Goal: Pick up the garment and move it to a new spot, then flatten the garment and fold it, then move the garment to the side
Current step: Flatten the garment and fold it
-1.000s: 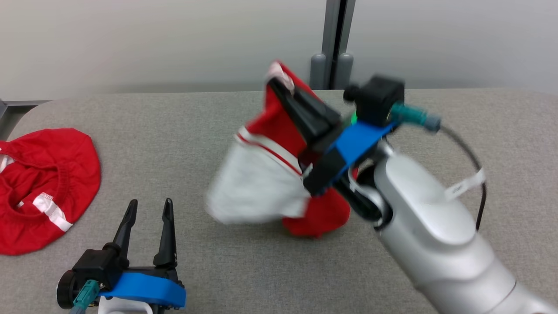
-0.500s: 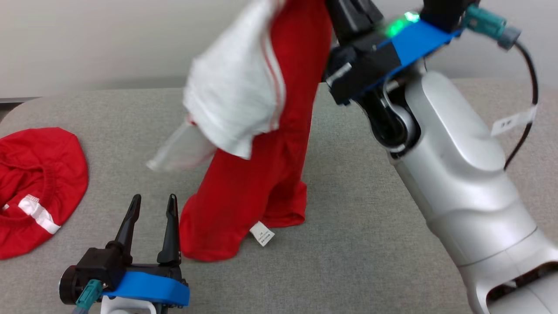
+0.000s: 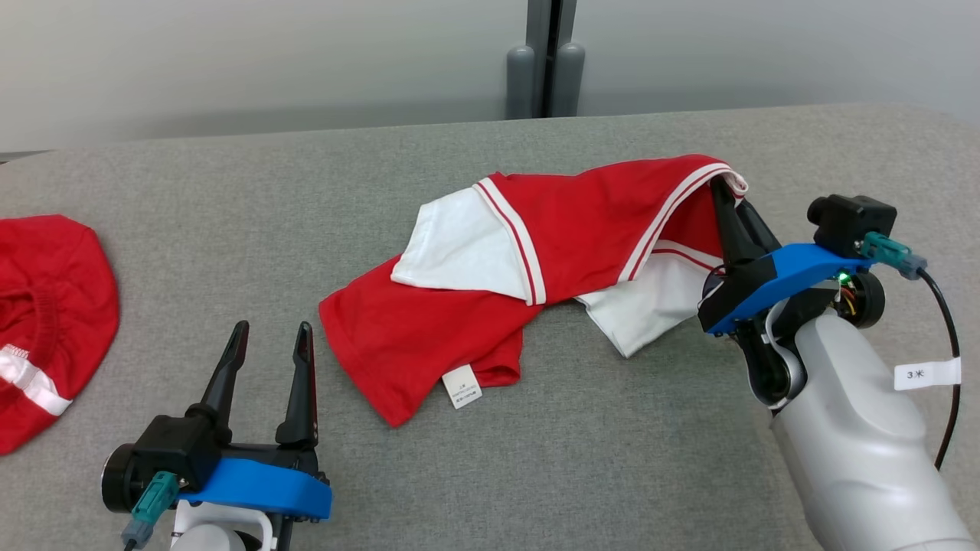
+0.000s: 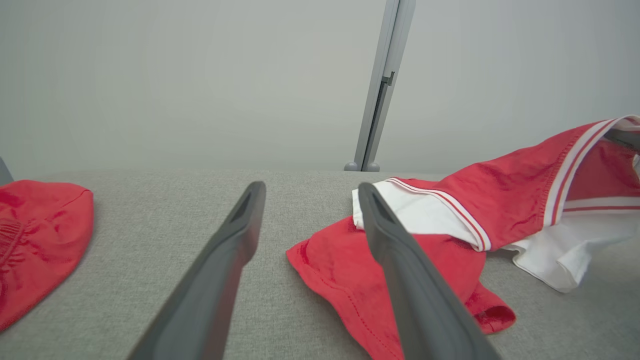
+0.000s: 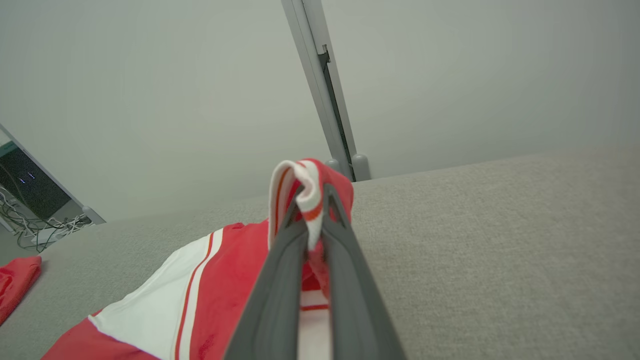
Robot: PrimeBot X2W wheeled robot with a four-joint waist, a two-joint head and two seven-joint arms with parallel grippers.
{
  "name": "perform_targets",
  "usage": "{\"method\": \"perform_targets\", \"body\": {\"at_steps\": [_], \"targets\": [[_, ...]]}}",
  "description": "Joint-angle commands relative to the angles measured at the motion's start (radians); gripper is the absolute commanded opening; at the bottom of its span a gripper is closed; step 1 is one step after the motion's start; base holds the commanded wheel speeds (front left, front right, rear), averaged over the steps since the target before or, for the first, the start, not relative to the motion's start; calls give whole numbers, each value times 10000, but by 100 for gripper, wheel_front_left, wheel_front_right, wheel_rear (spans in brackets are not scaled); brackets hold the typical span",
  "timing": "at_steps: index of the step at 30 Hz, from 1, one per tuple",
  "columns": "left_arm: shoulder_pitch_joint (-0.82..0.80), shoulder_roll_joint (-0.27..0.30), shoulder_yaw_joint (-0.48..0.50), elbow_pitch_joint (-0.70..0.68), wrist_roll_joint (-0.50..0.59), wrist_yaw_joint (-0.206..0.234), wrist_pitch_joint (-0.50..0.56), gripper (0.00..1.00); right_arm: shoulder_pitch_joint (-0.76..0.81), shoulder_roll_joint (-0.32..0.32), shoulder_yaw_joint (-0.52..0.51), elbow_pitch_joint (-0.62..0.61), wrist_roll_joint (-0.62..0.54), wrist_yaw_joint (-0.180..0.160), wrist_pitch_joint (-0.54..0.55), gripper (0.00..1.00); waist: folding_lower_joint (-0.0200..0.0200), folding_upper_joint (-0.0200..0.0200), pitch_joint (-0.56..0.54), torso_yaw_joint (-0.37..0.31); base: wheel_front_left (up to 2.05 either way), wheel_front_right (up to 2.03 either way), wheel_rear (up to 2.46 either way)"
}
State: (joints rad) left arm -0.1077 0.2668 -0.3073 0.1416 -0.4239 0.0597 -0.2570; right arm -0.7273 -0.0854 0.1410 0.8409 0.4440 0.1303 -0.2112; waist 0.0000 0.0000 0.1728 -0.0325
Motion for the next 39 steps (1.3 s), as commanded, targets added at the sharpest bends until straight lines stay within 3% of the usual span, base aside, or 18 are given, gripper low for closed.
{"method": "perform_targets", "body": {"at_steps": [1, 4, 8, 12, 15, 19, 26, 27, 33, 39], "targets": [[-130, 54, 35, 32, -33, -8, -45, 100, 313, -34, -98, -387, -108, 9, 108, 0, 0, 0, -10, -75, 0, 0, 0], [-123, 71, 87, 61, -60, 10, -52, 100, 846, -12, -276, -1405, -138, 9, 496, 0, 0, 0, -32, -176, 0, 0, 0], [-56, 112, 177, 30, -55, 52, -62, 100, 1975, 80, -619, -3703, -125, 9, 1538, 0, 0, 0, -49, -303, 0, 0, 0], [-108, 154, 239, -56, -42, 52, -75, 100, 3275, 198, -1521, -6244, -471, 8, 2875, 0, 0, 0, 95, -352, 0, 0, 0], [-279, 191, 248, -148, 14, 31, -72, 100, 3704, 255, -2144, -7260, -1071, 9, 3583, 0, 0, 0, 373, -322, 0, 0, 0], [-550, 238, 173, -199, 106, -62, -72, 100, 2994, 5, -2580, -6538, -1566, 9, 3634, 0, 0, 0, 827, -129, 0, 0, 0], [-1073, 154, -107, -61, 241, -232, -49, 100, 1076, -791, -2512, -3188, -1889, 8, 2384, 0, 0, 0, 1371, 467, 0, 0, 0], [-1107, 134, -136, -36, 253, -232, -50, 100, 860, -861, -2505, -2700, -1960, 8, 2272, 100, 0, 0, 1400, 531, 0, 0, 0], [-1127, 5, -178, 284, 212, -288, -67, 100, 198, -1225, -2326, -691, -2571, 8, 1705, 100, 0, 0, 1218, 686, 0, 0, 0], [-698, 9, -10, 577, 94, -214, -86, 100, 875, -984, -2034, -364, -2634, 8, 1466, 100, 0, 0, 544, 385, 0, 0, 0]]}}
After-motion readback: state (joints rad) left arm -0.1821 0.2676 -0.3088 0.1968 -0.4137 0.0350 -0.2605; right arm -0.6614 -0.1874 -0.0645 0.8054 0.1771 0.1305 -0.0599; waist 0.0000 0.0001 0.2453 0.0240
